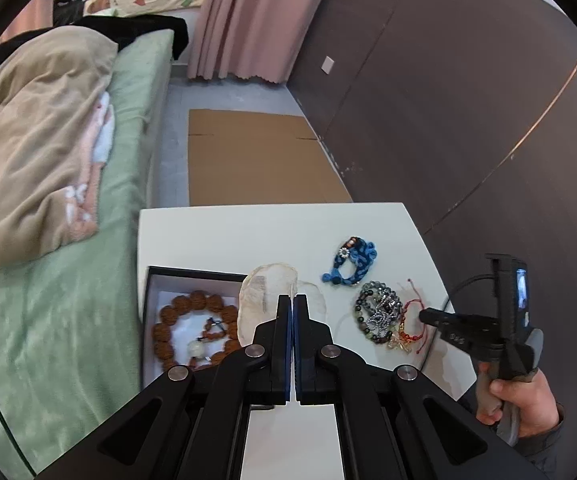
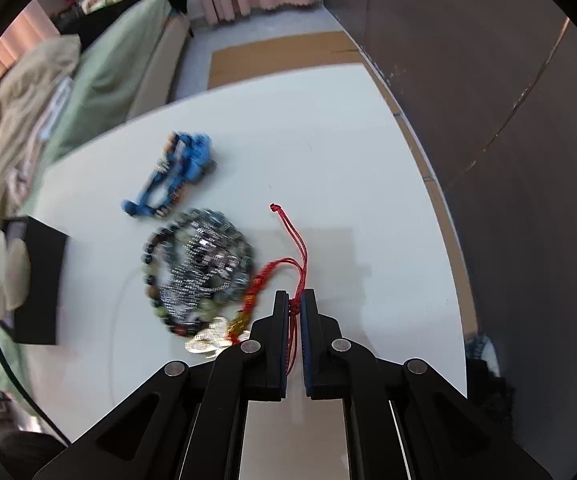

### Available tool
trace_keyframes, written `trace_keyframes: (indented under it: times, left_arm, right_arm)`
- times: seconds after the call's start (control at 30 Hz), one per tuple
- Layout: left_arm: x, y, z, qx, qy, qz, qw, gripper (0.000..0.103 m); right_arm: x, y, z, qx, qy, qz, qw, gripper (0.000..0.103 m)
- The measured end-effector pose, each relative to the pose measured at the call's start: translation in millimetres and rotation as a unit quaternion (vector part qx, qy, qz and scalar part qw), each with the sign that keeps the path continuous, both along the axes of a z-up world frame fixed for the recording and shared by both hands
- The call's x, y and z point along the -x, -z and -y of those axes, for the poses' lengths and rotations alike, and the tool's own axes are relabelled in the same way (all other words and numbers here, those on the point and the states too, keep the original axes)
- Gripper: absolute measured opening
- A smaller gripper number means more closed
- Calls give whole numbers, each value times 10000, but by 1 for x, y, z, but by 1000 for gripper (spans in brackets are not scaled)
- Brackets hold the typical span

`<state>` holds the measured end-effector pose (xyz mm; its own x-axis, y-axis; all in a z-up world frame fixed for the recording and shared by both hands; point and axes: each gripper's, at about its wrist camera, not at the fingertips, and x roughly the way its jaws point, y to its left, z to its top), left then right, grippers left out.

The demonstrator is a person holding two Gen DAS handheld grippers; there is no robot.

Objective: Organize jewelry
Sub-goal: 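Grasp the red string bracelet with the right gripper, then place crystal pendant in box with left gripper while right gripper drops red bracelet in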

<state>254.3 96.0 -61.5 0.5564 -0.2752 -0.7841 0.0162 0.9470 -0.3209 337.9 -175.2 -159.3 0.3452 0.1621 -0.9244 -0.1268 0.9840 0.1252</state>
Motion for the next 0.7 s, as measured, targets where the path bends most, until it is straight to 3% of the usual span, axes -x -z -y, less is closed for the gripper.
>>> trace_keyframes:
  times: [0.4, 0.57, 0.63, 0.7]
  left_arm:
    - [11, 0, -32, 59, -246, -15, 9997, 0]
    - [11, 5, -42, 370, -235, -97, 9990, 2]
    - [10, 6, -45, 436, -221, -138, 9987, 15]
    - [11, 6, -49, 413, -283, -122, 9987, 64]
  right_arm:
    - [21, -54, -23, -1270, -343, 607, 9894, 7]
    - [22, -67, -59, -1628, -694, 748, 9814, 7]
    - [23, -69, -68, -1722, -784, 767, 9789, 7]
    - [25, -74, -78, -1811, -898, 774, 9763, 7]
